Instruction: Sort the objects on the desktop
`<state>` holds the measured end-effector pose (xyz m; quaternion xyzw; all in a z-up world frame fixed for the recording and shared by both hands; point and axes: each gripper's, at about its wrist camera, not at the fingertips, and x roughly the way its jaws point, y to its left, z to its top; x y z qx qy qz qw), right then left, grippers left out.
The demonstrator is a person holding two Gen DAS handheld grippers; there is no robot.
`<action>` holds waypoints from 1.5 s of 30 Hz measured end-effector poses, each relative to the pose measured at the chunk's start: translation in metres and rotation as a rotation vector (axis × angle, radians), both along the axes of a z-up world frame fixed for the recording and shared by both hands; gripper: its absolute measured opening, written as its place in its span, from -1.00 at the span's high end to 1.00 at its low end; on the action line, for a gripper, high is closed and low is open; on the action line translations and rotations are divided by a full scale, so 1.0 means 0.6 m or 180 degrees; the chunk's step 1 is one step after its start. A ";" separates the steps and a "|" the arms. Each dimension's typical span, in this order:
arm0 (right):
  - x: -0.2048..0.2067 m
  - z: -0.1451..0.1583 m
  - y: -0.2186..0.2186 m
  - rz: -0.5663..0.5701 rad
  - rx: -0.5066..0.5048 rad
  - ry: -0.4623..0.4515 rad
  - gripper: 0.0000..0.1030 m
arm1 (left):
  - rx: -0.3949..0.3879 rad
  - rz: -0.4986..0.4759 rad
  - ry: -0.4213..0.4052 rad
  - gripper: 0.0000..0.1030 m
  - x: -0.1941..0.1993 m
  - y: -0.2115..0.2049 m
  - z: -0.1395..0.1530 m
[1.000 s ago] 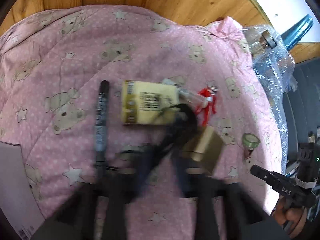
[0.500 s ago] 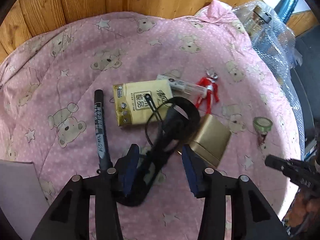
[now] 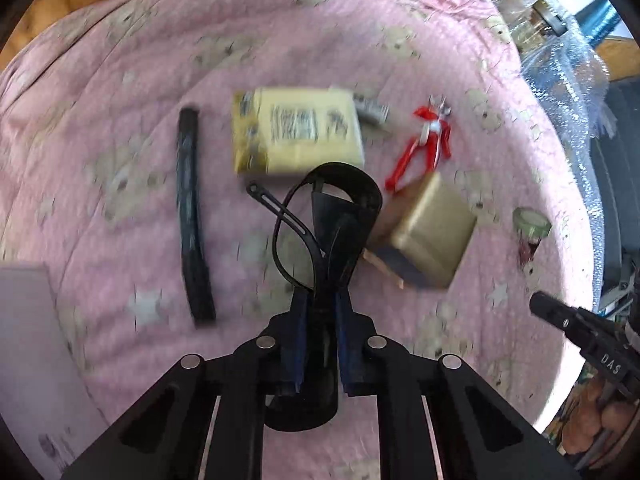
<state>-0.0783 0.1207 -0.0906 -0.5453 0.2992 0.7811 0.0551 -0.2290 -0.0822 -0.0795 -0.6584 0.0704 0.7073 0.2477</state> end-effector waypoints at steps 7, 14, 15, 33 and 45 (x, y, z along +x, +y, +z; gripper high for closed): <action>0.016 -0.011 -0.013 0.0109 -0.0040 -0.0074 0.84 | -0.0075 0.0438 -0.0290 0.70 0.068 -0.048 -0.012; 0.046 -0.005 0.010 -0.0055 0.0003 -0.0082 0.27 | -0.0017 0.0474 -0.0182 0.26 0.076 -0.054 -0.006; 0.049 -0.002 0.013 -0.0068 0.0032 -0.0074 0.27 | -0.0012 0.0467 -0.0166 0.23 0.076 -0.054 -0.006; -0.030 -0.041 0.081 -0.0220 0.0431 -0.0181 0.63 | 0.0035 0.0459 -0.0157 0.19 0.076 -0.044 -0.030; 0.028 -0.009 0.002 0.0014 0.0073 -0.0109 0.63 | 0.0135 0.0534 -0.0200 0.63 0.084 -0.080 -0.031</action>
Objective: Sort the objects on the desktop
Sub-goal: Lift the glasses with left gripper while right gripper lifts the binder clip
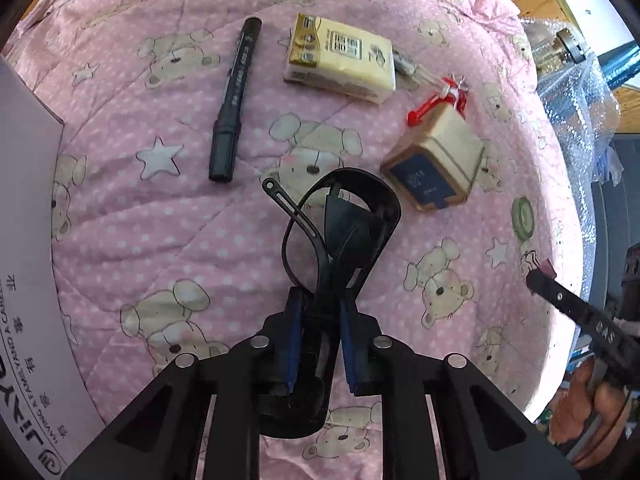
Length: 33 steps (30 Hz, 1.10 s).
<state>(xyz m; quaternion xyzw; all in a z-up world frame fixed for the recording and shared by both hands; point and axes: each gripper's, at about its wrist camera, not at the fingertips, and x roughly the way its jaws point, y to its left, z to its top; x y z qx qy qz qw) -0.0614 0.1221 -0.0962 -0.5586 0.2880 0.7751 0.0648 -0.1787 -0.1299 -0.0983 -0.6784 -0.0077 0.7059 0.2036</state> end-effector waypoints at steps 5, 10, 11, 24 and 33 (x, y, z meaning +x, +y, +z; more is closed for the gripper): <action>0.000 -0.002 -0.036 0.0156 -0.0047 0.0012 0.63 | -0.0082 -0.0018 0.0053 0.35 0.010 0.007 -0.012; 0.004 0.006 -0.062 0.0296 -0.0055 0.0051 0.63 | -0.0141 -0.0018 0.0102 0.64 0.016 0.012 -0.004; 0.005 0.007 -0.066 0.0315 -0.0056 0.0058 0.63 | -0.0156 -0.0014 0.0124 0.64 0.018 0.011 0.001; 0.024 0.034 -0.111 0.0504 -0.0030 0.0142 0.63 | -0.0088 -0.0079 0.0273 0.64 0.067 -0.001 0.052; 0.043 0.058 -0.151 0.0688 0.0021 0.0208 0.63 | 0.0002 -0.0029 0.0375 0.64 0.104 -0.020 0.097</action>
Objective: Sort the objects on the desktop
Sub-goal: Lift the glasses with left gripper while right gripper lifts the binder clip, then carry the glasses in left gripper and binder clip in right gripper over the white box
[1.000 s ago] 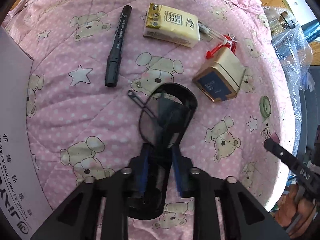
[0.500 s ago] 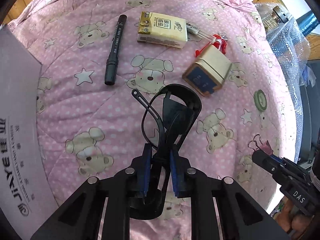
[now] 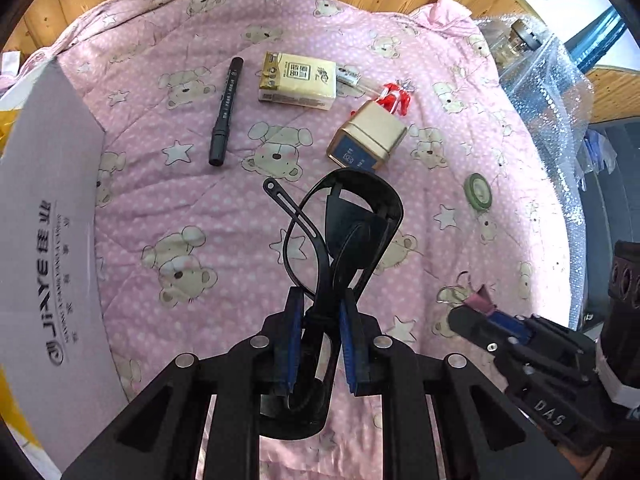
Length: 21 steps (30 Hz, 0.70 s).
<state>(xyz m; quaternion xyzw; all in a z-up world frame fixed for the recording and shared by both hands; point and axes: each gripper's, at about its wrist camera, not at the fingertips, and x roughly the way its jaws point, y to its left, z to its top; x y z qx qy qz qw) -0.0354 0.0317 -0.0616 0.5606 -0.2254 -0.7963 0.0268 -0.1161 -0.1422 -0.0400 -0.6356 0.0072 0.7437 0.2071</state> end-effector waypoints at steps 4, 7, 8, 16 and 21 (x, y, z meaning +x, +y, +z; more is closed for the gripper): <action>0.005 0.012 -0.018 0.0087 0.0018 0.0045 0.63 | 0.0075 0.0043 0.0047 0.64 0.013 -0.004 0.016; 0.011 0.021 -0.033 0.0155 0.0032 0.0083 0.63 | 0.0094 0.0060 0.0072 0.64 0.026 -0.007 0.026; 0.013 0.025 -0.038 0.0178 0.0040 0.0096 0.63 | 0.0102 0.0065 0.0076 0.64 0.030 -0.006 0.027; 0.030 0.053 -0.076 0.0353 0.0096 0.0198 0.63 | 0.0193 0.0165 0.0171 0.64 0.066 -0.027 0.062; 0.032 0.076 -0.102 0.0479 0.0134 0.0283 0.63 | 0.0247 0.0286 0.0269 0.64 0.078 -0.058 0.091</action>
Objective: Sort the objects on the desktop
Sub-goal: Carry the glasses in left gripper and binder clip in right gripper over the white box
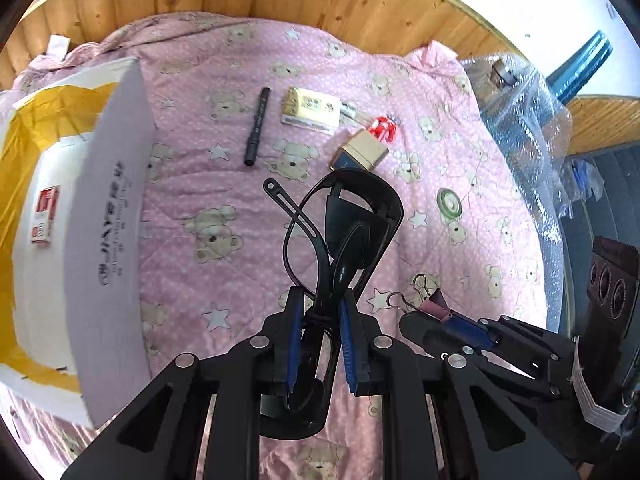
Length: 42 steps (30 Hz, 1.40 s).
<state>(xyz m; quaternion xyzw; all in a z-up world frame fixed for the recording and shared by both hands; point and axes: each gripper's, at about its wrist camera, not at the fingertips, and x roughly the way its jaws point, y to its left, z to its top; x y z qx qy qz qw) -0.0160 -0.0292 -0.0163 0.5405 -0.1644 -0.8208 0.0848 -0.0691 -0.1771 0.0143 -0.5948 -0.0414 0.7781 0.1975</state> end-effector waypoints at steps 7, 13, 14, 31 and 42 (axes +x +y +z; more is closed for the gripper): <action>-0.001 0.033 -0.044 0.0200 0.0041 0.0122 0.63 | 0.0088 0.0205 0.0122 0.64 0.019 -0.053 0.036; -0.007 0.062 -0.082 0.0356 0.0068 0.0209 0.63 | 0.0163 0.0345 0.0215 0.64 0.033 -0.094 0.063; -0.009 0.068 -0.090 0.0390 0.0078 0.0232 0.63 | 0.0174 0.0376 0.0229 0.64 0.034 -0.102 0.068; -0.046 0.153 -0.216 0.0863 0.0059 0.0567 0.63 | 0.0350 0.0920 0.0453 0.64 0.040 -0.245 0.135; -0.091 0.185 -0.307 0.1164 0.0023 0.0726 0.63 | 0.0333 0.1304 0.0540 0.64 0.013 -0.349 0.152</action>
